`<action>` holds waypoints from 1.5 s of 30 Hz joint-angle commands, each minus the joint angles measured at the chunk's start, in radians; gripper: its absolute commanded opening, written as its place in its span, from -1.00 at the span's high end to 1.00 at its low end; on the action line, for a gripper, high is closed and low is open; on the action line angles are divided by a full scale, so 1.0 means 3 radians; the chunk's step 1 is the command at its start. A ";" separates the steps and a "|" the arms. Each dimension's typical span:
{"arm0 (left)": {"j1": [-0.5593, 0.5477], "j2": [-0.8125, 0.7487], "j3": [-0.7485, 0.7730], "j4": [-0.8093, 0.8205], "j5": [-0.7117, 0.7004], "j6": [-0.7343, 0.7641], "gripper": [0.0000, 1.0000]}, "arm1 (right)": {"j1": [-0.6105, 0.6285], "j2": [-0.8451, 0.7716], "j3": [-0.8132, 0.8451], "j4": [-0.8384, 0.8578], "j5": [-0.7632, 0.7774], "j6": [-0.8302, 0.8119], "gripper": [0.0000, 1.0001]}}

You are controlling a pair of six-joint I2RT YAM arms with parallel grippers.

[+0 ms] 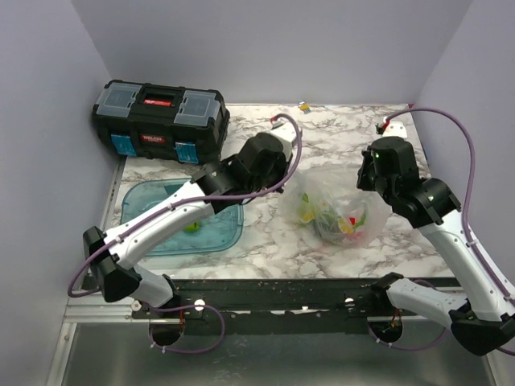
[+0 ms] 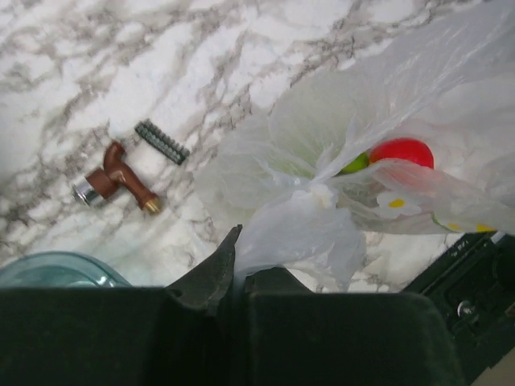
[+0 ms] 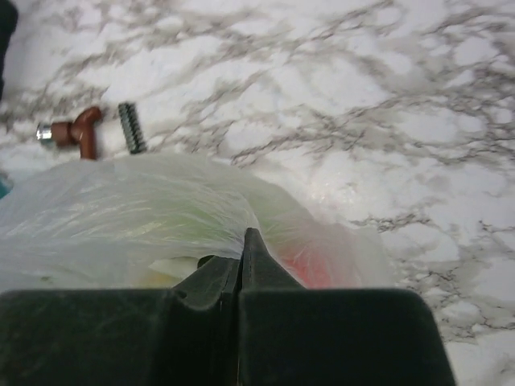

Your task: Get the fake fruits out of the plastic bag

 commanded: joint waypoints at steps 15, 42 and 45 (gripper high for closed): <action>0.0477 -0.0119 0.0165 -0.0150 0.0307 0.0689 -0.28 | -0.0024 -0.0246 -0.0445 0.0533 -0.1176 0.0123 0.99; -0.0397 -0.1405 -0.1512 0.1576 0.0224 -0.0853 -0.29 | -0.0016 -0.0421 -0.0706 0.1014 -0.2228 0.0584 0.99; -0.0423 -0.1054 -0.1389 0.1604 0.0204 -0.0909 -0.11 | -0.0017 -0.0457 -0.0676 0.1008 -0.2204 0.0622 0.98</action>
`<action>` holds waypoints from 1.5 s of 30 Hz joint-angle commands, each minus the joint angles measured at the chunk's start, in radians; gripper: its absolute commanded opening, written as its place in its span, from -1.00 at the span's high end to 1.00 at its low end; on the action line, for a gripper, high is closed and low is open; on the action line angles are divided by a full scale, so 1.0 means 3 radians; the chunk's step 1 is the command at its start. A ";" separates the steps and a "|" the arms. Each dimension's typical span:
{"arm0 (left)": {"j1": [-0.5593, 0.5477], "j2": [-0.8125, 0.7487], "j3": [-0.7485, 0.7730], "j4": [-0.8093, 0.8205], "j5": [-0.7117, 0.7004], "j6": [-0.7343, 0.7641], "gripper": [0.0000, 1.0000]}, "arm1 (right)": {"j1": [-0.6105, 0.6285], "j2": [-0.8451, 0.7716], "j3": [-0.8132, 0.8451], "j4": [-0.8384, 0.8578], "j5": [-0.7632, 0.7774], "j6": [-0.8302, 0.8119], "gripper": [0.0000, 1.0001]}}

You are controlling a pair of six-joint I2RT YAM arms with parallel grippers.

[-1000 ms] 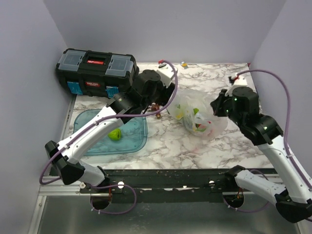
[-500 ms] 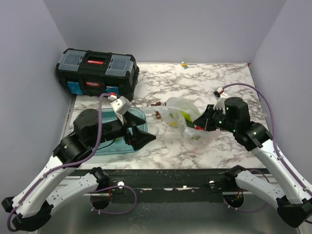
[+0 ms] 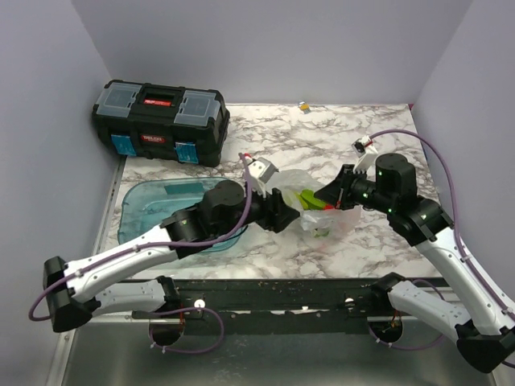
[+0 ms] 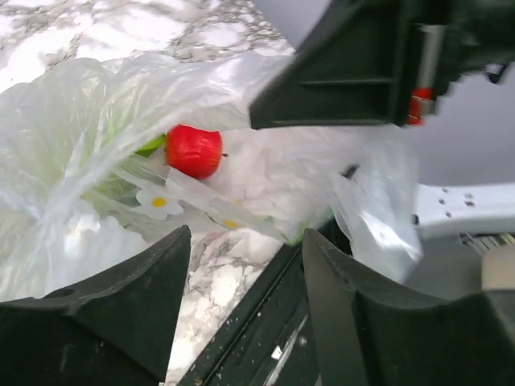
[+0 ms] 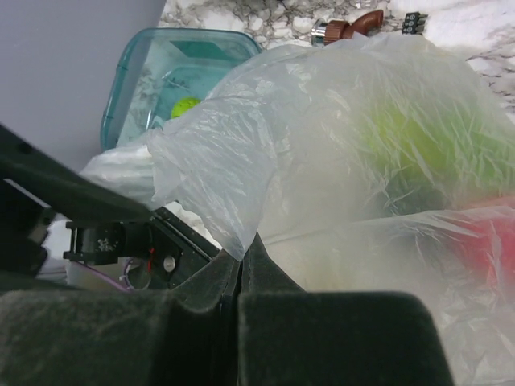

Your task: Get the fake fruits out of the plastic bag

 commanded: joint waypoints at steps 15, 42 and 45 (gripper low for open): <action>-0.0014 0.1643 -0.0135 0.0858 -0.0588 -0.0352 -0.01 | -0.0009 -0.0162 0.0476 0.0025 0.0409 0.0097 0.99; 0.0056 0.0348 -0.0115 0.0116 0.0361 0.0080 -0.70 | -0.0009 -0.0085 0.1458 -0.1413 0.0439 -0.0571 -0.82; 0.0061 0.0344 0.0058 0.0084 0.0482 0.0048 -0.78 | -0.0010 -0.0038 0.1648 -0.1849 0.0937 -0.0191 -0.98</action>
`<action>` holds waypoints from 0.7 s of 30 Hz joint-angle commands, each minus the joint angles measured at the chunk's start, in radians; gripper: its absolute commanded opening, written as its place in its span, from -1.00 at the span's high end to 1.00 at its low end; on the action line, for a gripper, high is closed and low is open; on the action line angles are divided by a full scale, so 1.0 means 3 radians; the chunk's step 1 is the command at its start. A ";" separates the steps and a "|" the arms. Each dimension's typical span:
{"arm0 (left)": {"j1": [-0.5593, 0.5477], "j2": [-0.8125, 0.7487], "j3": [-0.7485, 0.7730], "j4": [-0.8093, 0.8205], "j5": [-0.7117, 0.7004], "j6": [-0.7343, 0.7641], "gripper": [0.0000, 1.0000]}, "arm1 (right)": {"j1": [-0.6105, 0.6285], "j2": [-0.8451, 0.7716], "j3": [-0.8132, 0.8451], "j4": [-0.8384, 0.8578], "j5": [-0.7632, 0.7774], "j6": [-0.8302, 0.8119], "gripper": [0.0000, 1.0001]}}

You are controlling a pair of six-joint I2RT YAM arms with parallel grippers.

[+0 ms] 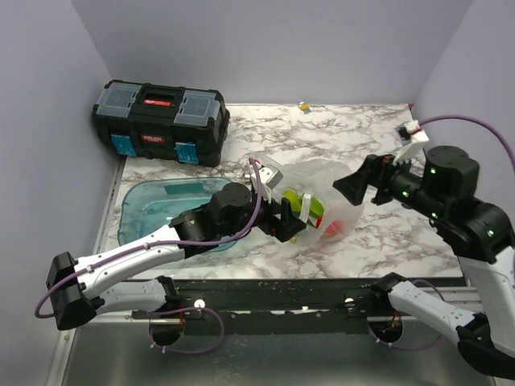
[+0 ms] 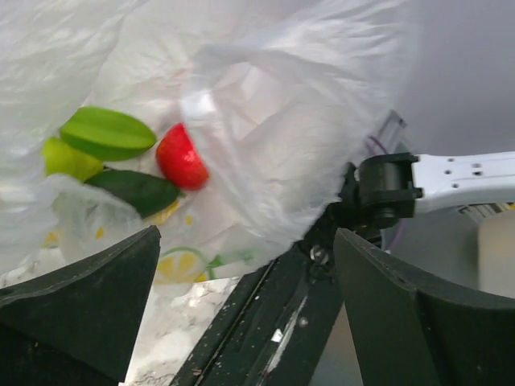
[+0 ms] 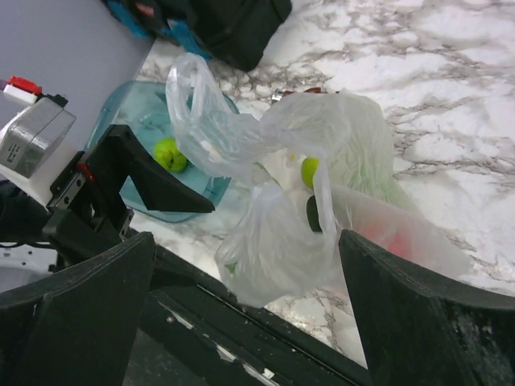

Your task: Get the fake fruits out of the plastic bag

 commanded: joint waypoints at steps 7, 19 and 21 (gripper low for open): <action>0.0036 0.0372 0.0653 0.0027 0.1095 -0.0022 -0.95 | -0.0009 -0.0327 -0.0340 -0.0745 0.0154 0.1068 -1.00; -0.0556 0.1046 0.1078 0.0159 0.1393 0.0050 -0.47 | -0.0009 -0.0731 -0.0783 -0.0550 0.0275 0.1928 -0.98; -0.0579 0.1042 0.0996 0.0262 0.1455 -0.0024 -0.47 | -0.0010 -0.0704 -0.0732 -0.0593 0.0326 0.1935 -0.99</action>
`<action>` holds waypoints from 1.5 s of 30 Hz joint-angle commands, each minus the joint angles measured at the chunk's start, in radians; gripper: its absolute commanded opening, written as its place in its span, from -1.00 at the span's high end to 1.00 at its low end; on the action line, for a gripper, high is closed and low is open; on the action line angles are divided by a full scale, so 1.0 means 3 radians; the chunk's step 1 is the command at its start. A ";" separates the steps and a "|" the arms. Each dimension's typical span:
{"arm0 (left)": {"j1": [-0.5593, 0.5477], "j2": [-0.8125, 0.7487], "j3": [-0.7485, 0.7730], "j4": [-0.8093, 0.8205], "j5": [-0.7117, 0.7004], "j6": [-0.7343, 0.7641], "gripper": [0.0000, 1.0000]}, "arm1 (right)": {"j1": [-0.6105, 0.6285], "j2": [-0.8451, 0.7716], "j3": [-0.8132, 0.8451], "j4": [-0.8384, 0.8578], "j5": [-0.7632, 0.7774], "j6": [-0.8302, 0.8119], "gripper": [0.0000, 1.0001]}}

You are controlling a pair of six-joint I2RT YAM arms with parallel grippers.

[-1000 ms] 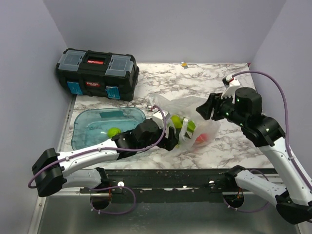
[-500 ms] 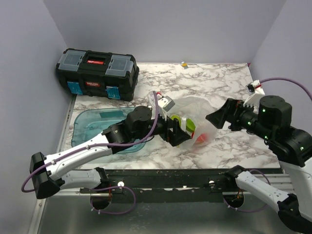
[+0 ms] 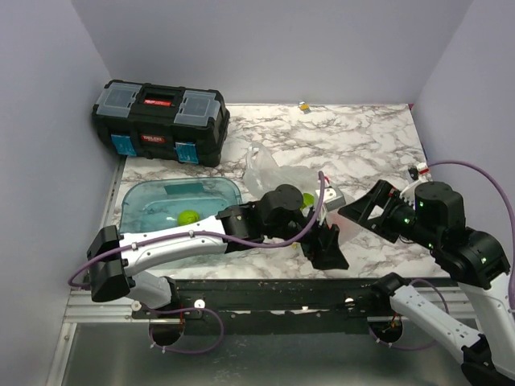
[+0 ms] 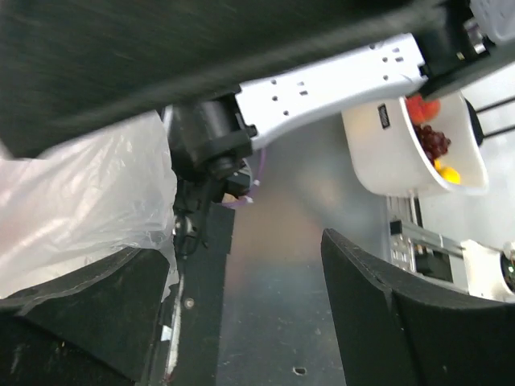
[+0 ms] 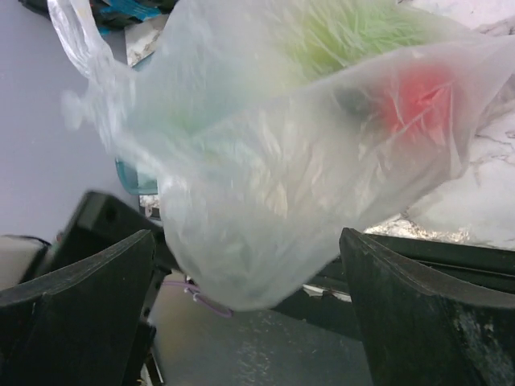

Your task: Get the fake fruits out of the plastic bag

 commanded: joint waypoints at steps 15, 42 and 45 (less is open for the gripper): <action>-0.0088 -0.0484 0.0025 -0.0592 -0.0435 0.0456 -0.86 | -0.0008 0.0264 -0.0406 0.0087 0.0153 -0.0511 -0.69; 0.0515 -0.0146 -0.0811 0.0041 -0.0697 0.0329 -0.56 | -0.0009 -0.0030 -0.1492 0.0246 -0.0499 -0.0744 0.99; 0.0658 0.0079 -0.0782 -0.0044 -0.0652 0.0337 -0.35 | -0.0009 -0.0087 -0.1746 0.0475 -0.0591 -0.0671 0.99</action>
